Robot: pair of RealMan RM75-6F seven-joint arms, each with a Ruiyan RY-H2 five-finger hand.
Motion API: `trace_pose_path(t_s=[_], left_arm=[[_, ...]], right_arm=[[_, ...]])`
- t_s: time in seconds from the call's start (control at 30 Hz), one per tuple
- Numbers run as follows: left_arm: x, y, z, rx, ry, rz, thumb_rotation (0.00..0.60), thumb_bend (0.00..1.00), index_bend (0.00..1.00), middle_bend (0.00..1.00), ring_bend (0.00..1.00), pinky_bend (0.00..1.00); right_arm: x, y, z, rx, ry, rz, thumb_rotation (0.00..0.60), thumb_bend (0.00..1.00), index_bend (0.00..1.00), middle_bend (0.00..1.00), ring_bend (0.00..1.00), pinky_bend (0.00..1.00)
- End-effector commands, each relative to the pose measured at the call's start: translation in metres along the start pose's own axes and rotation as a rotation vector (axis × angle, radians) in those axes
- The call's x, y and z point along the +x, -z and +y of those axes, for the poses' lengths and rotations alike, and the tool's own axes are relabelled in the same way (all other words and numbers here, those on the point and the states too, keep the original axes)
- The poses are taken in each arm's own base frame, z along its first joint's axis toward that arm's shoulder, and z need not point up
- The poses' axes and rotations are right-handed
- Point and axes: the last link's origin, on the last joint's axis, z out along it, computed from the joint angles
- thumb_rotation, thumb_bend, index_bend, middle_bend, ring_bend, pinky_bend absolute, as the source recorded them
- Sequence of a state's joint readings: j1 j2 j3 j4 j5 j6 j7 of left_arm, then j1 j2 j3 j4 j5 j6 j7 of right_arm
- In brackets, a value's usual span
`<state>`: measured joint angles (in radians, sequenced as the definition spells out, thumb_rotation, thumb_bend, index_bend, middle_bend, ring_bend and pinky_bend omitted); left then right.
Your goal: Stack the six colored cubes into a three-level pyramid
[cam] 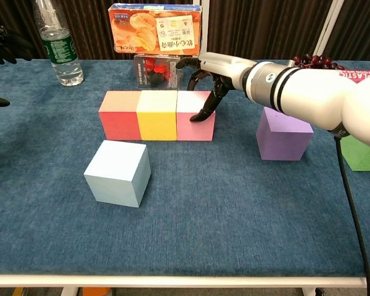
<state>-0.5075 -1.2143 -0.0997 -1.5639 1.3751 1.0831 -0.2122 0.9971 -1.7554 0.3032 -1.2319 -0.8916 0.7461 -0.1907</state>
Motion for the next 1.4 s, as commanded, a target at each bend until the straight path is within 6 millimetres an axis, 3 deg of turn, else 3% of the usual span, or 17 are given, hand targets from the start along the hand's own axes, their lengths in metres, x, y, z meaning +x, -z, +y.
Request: trace_pose_path(t_s=[0.03, 0.47, 0.9, 1.03, 1.2, 1.4], left_arm=[[0.000, 0.000, 0.000, 0.001, 0.002, -0.001, 0.600, 0.11, 0.17, 0.18, 0.20, 0.20], [-0.001, -0.001, -0.001, -0.001, 0.008, -0.004, 0.600, 0.11, 0.17, 0.18, 0.20, 0.20], [0.001, -0.001, 0.000, -0.012, -0.007, -0.004, 0.600, 0.11, 0.17, 0.18, 0.20, 0.20], [0.005, 0.002, 0.004, -0.044, -0.041, 0.006, 0.600, 0.11, 0.17, 0.18, 0.20, 0.20], [0.006, 0.011, 0.011, -0.123, -0.091, 0.003, 0.600, 0.11, 0.18, 0.19, 0.20, 0.20], [-0.001, 0.020, 0.020, -0.202, -0.143, -0.040, 0.600, 0.11, 0.19, 0.19, 0.20, 0.20]], right_arm=[[0.000, -0.001, -0.001, 0.002, 0.001, 0.001, 0.600, 0.10, 0.00, 0.32, 0.00, 0.00], [0.001, -0.004, -0.004, 0.008, 0.002, 0.000, 0.600, 0.10, 0.00, 0.32, 0.00, 0.00], [0.008, 0.008, -0.002, 0.018, -0.014, 0.004, 0.600, 0.10, 0.00, 0.18, 0.00, 0.00], [0.037, 0.030, 0.006, 0.027, -0.028, 0.070, 0.600, 0.10, 0.00, 0.16, 0.00, 0.00], [0.080, 0.075, 0.030, 0.003, -0.030, 0.172, 0.600, 0.10, 0.00, 0.18, 0.00, 0.00], [0.099, 0.130, 0.059, -0.049, -0.048, 0.203, 0.600, 0.10, 0.00, 0.20, 0.00, 0.00]])
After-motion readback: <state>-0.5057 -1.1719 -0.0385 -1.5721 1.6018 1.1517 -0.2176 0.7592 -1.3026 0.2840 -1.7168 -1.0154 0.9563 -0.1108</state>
